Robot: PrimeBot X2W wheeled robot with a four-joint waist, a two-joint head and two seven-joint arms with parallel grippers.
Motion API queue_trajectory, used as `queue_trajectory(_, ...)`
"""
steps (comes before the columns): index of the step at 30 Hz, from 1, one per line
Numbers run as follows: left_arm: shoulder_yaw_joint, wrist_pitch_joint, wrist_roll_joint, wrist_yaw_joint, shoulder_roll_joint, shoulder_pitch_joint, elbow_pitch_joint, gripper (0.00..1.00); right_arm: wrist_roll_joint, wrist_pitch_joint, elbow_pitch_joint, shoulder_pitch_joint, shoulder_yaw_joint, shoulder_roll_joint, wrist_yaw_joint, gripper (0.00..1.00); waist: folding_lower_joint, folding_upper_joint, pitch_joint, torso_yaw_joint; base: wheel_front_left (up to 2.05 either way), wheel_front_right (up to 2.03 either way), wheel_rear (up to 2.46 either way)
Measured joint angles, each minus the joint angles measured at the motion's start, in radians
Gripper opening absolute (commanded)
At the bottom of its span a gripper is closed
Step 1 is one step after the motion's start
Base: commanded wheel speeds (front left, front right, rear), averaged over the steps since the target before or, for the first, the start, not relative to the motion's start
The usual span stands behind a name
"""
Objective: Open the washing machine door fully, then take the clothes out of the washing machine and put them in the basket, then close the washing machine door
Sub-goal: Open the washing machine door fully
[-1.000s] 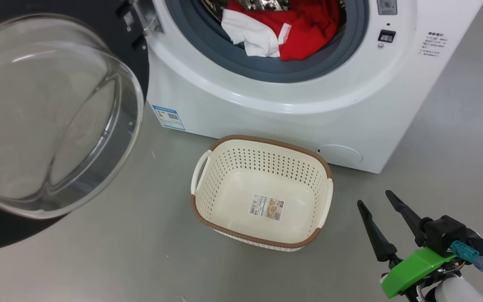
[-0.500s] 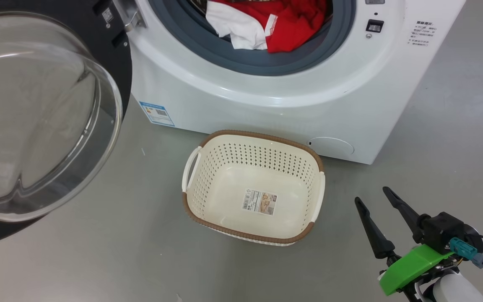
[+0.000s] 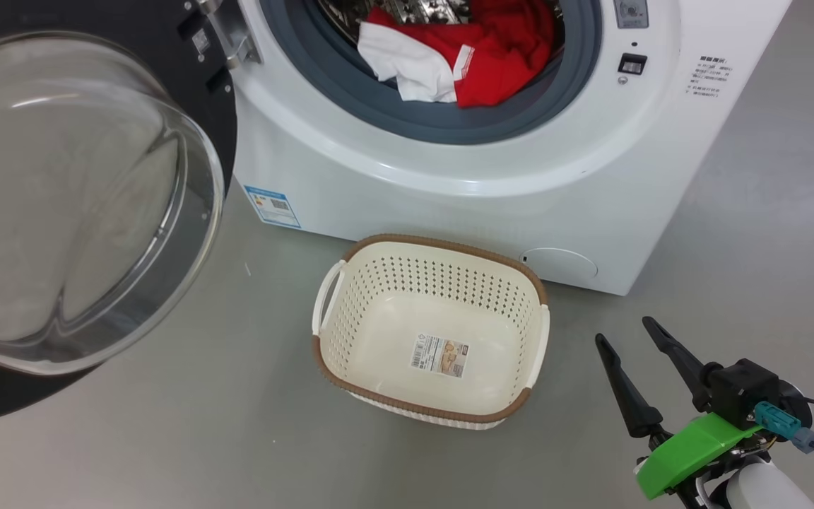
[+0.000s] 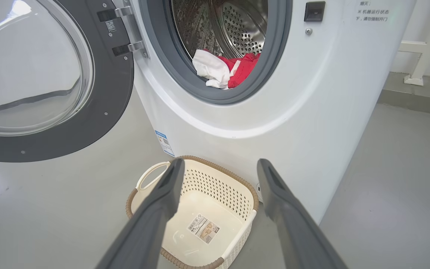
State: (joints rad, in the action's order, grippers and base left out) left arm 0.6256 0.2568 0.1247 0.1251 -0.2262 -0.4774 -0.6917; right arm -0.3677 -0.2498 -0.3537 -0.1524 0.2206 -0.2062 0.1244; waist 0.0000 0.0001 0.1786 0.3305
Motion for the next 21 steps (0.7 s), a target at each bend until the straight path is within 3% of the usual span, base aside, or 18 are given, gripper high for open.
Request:
queue_trajectory(2, -0.015, 0.000, 0.006, 0.000, 0.012, 0.024, 0.023, 0.04, 0.000, 0.000, -0.001, 0.001, -0.001, 0.003, 0.000, 1.00, 0.0000, 0.0000, -0.011, 0.001, 0.00, 0.00, 0.00)
queue_trajectory(7, -0.059, 0.000, 0.031, 0.000, 0.049, 0.094, 0.080, 0.53, 0.000, 0.000, -0.001, 0.004, -0.006, 0.013, 0.000, 1.00, 0.0000, 0.0000, -0.031, 0.002, 0.00, 0.00, 0.00)
queue_trajectory(9, -0.085, 0.000, 0.039, 0.000, 0.068, 0.135, 0.122, 0.98, 0.000, 0.000, -0.001, 0.007, -0.009, 0.018, 0.000, 1.00, 0.0000, 0.0000, -0.041, 0.003, 0.00, 0.00, 0.00)
queue_trajectory(21, -0.295, 0.000, 0.104, 0.006, 0.122, 0.347, 0.333, 1.00, -0.002, 0.000, 0.004, 0.049, -0.053, 0.036, 0.000, 1.00, 0.0000, 0.0000, -0.088, -0.021, 0.00, 0.00, 0.00)
